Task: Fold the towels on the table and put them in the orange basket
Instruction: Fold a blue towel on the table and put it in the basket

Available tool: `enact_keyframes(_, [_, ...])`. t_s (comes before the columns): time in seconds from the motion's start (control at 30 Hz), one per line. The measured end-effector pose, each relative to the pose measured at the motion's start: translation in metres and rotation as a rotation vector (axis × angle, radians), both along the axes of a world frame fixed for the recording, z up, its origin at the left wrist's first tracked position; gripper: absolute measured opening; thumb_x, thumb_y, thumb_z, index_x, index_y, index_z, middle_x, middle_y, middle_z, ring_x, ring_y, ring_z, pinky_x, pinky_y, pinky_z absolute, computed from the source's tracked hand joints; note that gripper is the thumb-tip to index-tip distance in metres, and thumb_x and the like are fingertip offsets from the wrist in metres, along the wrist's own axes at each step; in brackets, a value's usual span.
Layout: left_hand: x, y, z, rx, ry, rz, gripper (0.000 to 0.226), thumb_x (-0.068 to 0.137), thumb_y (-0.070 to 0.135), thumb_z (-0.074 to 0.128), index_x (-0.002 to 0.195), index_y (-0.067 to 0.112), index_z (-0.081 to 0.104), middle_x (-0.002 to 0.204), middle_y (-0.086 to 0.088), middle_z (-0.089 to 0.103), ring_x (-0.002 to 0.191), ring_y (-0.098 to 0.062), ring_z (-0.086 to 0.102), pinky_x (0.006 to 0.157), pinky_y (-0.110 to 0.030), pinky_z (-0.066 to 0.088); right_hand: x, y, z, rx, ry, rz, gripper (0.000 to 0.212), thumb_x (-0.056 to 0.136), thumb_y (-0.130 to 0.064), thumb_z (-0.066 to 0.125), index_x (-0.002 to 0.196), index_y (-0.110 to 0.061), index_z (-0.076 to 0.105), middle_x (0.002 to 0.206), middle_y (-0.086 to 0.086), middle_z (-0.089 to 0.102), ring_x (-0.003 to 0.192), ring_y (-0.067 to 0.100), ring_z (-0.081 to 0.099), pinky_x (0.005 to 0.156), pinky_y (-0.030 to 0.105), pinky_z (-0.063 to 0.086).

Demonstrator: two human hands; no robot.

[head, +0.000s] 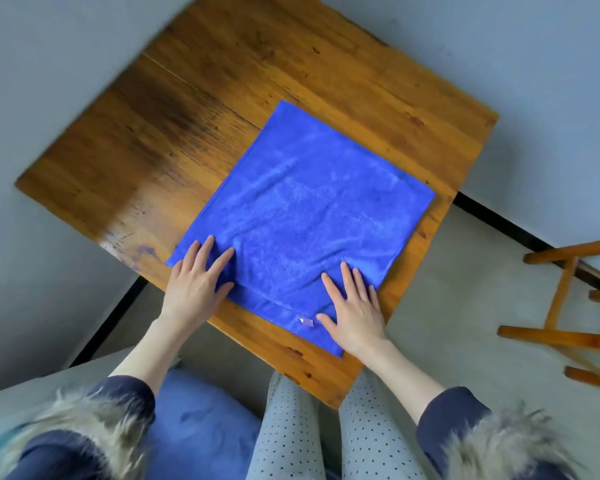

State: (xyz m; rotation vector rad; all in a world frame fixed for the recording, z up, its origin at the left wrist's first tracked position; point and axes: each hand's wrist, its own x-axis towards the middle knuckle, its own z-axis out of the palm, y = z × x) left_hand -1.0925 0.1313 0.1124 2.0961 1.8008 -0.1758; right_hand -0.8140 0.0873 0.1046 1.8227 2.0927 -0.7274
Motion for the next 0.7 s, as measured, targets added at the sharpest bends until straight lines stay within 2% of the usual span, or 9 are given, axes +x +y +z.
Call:
enact_keyframes(0.1, [0.023, 0.002, 0.003, 0.060, 0.041, 0.011, 0.063, 0.061, 0.023, 0.085, 0.119, 0.012, 0.063, 0.125, -0.025, 0.054, 0.106, -0.045, 0.055, 0.070, -0.052, 0.049, 0.021, 0.037, -0.003, 0.003, -0.009, 0.001, 0.075, 0.089, -0.051, 0.048, 0.148, -0.035, 0.003, 0.157, 0.001, -0.014, 0.144, 0.021, -0.008, 0.115, 0.044, 0.006])
enact_keyframes(0.23, [0.061, 0.009, 0.003, 0.100, -0.015, 0.060, 0.048, 0.079, 0.026, 0.071, 0.125, 0.015, 0.059, 0.126, -0.023, 0.051, 0.106, -0.043, 0.051, 0.072, -0.049, 0.049, 0.058, 0.098, 0.003, -0.030, -0.067, 0.015, 0.075, 0.088, -0.045, 0.052, 0.148, -0.036, 0.007, 0.157, -0.001, -0.012, 0.144, 0.021, -0.006, 0.116, 0.042, 0.005])
enact_keyframes(0.33, [0.084, 0.006, 0.000, 0.080, -0.043, 0.029, 0.047, 0.087, 0.008, 0.056, 0.133, 0.018, 0.050, 0.133, -0.018, 0.044, 0.112, -0.039, 0.044, 0.075, -0.044, 0.050, 0.080, 0.114, 0.008, 0.004, -0.105, -0.061, 0.074, 0.089, -0.034, 0.057, 0.148, -0.026, 0.014, 0.158, 0.004, -0.004, 0.144, 0.024, 0.001, 0.117, 0.040, 0.011])
enact_keyframes(0.4, [0.086, 0.003, -0.001, 0.098, -0.064, 0.039, 0.054, 0.081, -0.008, 0.052, 0.130, 0.013, 0.052, 0.132, -0.018, 0.046, 0.110, -0.038, 0.045, 0.070, -0.042, 0.050, 0.086, 0.101, 0.010, 0.079, -0.082, -0.118, 0.068, 0.088, -0.028, 0.058, 0.146, -0.018, 0.024, 0.156, 0.007, 0.008, 0.142, 0.026, 0.012, 0.114, 0.040, 0.019])
enact_keyframes(0.47, [0.081, -0.001, 0.000, 0.139, -0.102, 0.038, 0.051, 0.072, -0.017, 0.056, 0.118, 0.005, 0.060, 0.121, -0.020, 0.054, 0.101, -0.039, 0.052, 0.065, -0.043, 0.053, 0.088, 0.076, 0.010, 0.175, -0.062, -0.156, 0.058, 0.085, -0.026, 0.062, 0.137, -0.013, 0.040, 0.149, 0.010, 0.029, 0.133, 0.028, 0.031, 0.105, 0.041, 0.029])
enact_keyframes(0.57, [0.066, -0.005, 0.000, 0.223, -0.128, 0.009, 0.040, 0.064, -0.020, 0.065, 0.100, -0.002, 0.065, 0.102, -0.019, 0.063, 0.084, -0.038, 0.059, 0.054, -0.040, 0.054, 0.091, 0.040, 0.007, 0.278, -0.072, -0.170, 0.040, 0.080, -0.026, 0.069, 0.114, -0.008, 0.059, 0.124, 0.012, 0.054, 0.109, 0.032, 0.052, 0.085, 0.042, 0.040])
enact_keyframes(0.7, [0.056, 0.002, 0.001, 0.245, -0.112, -0.012, 0.035, 0.063, -0.016, 0.072, 0.094, 0.000, 0.066, 0.090, -0.015, 0.063, 0.076, -0.034, 0.060, 0.043, -0.032, 0.046, 0.092, 0.033, 0.003, 0.446, -0.036, -0.173, 0.027, 0.067, -0.013, 0.080, 0.087, -0.003, 0.065, 0.093, 0.016, 0.062, 0.079, 0.036, 0.060, 0.063, 0.042, 0.047])
